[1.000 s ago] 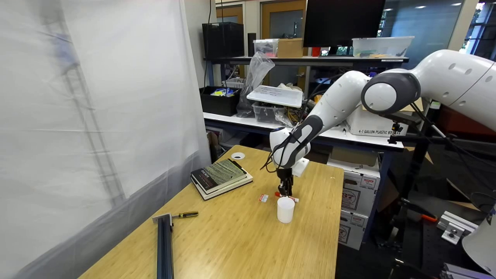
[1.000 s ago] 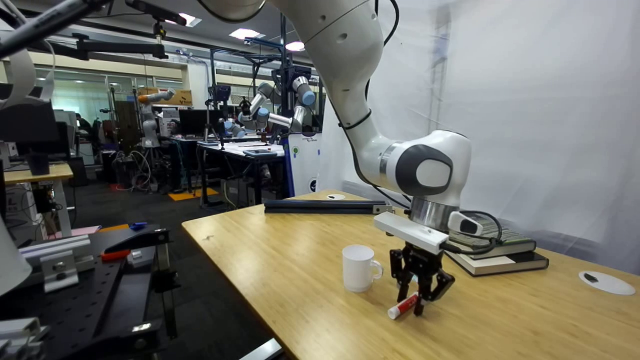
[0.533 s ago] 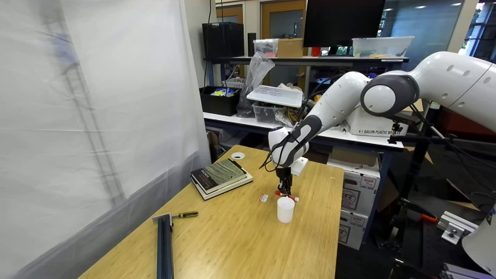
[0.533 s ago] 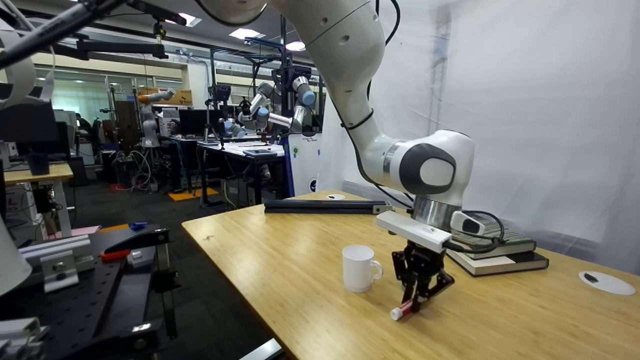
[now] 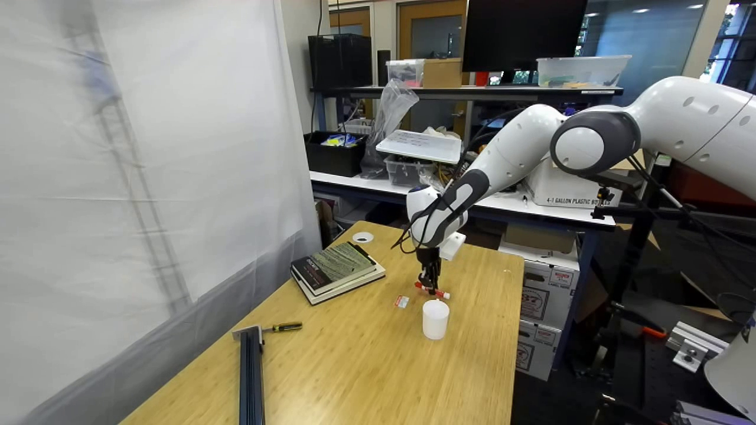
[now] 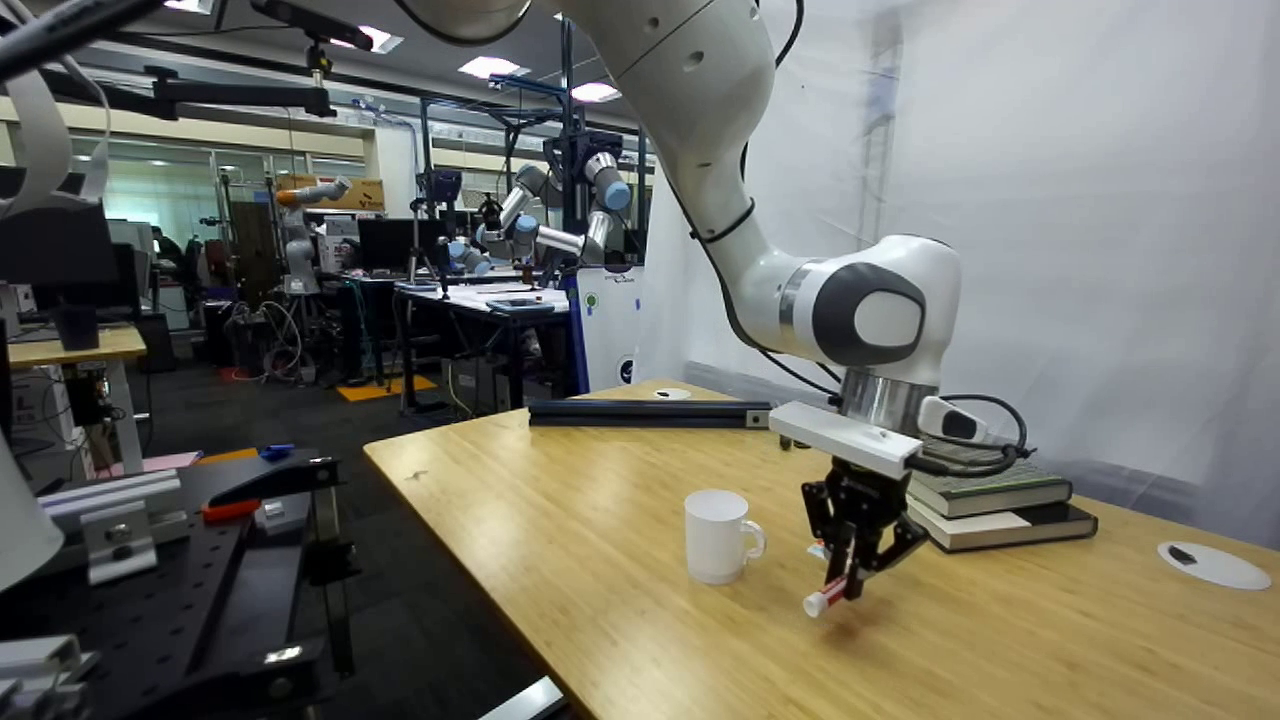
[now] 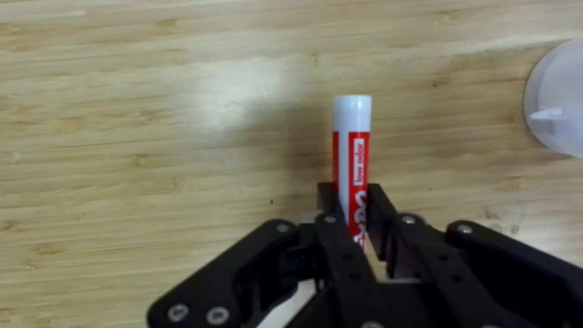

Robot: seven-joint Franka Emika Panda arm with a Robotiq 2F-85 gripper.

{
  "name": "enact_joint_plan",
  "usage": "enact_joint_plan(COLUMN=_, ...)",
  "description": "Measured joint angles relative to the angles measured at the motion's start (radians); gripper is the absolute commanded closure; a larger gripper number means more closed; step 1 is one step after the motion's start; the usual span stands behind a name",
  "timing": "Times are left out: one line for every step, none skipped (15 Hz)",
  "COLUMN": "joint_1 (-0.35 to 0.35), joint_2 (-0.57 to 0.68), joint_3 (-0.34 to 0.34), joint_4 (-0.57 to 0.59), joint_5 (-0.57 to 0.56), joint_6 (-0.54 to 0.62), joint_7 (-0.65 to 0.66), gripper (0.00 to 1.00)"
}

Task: Put the marker into the mug.

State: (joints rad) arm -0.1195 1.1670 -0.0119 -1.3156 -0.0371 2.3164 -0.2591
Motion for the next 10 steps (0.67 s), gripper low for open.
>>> enact_joint_plan(joint_1=0.0, joint_2=-0.008, joint_3=0.0, joint_4=-0.001, joint_5=0.0, joint_6=0.0, joint_7=0.001, gripper=0.95)
enact_joint_plan(joint_1=0.001, joint_2=-0.013, joint_3=0.0, joint_4=-0.001, joint_5=0.0, joint_6=0.0, joint_7=0.002, gripper=0.95)
enact_joint_plan(joint_1=0.001, joint_2=-0.016, joint_3=0.0, joint_4=-0.001, joint_5=0.0, joint_6=0.002, joint_7=0.007, gripper=0.95)
enact_joint_plan(joint_1=0.002, joint_2=-0.017, joint_3=0.0, joint_4=-0.001, joint_5=0.0, joint_6=0.004, joint_7=0.017, gripper=0.95)
enact_joint_plan(joint_1=0.002, joint_2=-0.018, joint_3=-0.002, joint_4=-0.001, joint_5=0.0, joint_6=0.009, joint_7=0.035, gripper=0.95)
enact_joint_plan(joint_1=0.004, joint_2=-0.018, joint_3=-0.005, joint_4=-0.003, joint_5=0.0, joint_6=0.018, joint_7=0.059, gripper=0.95)
enact_joint_plan(joint_1=0.006, joint_2=-0.018, joint_3=-0.009, joint_4=-0.005, joint_5=0.0, joint_6=0.031, joint_7=0.085, gripper=0.95)
enact_joint_plan(joint_1=0.008, joint_2=-0.018, joint_3=-0.013, joint_4=-0.007, joint_5=0.0, joint_6=0.045, joint_7=0.111, gripper=0.95)
enact_joint_plan(joint_1=0.01, joint_2=-0.018, joint_3=-0.017, joint_4=-0.008, joint_5=0.0, joint_6=0.056, joint_7=0.136, gripper=0.95)
enact_joint_plan(joint_1=0.014, joint_2=-0.018, joint_3=-0.022, joint_4=-0.009, joint_5=0.0, joint_6=0.072, joint_7=0.163, gripper=0.95)
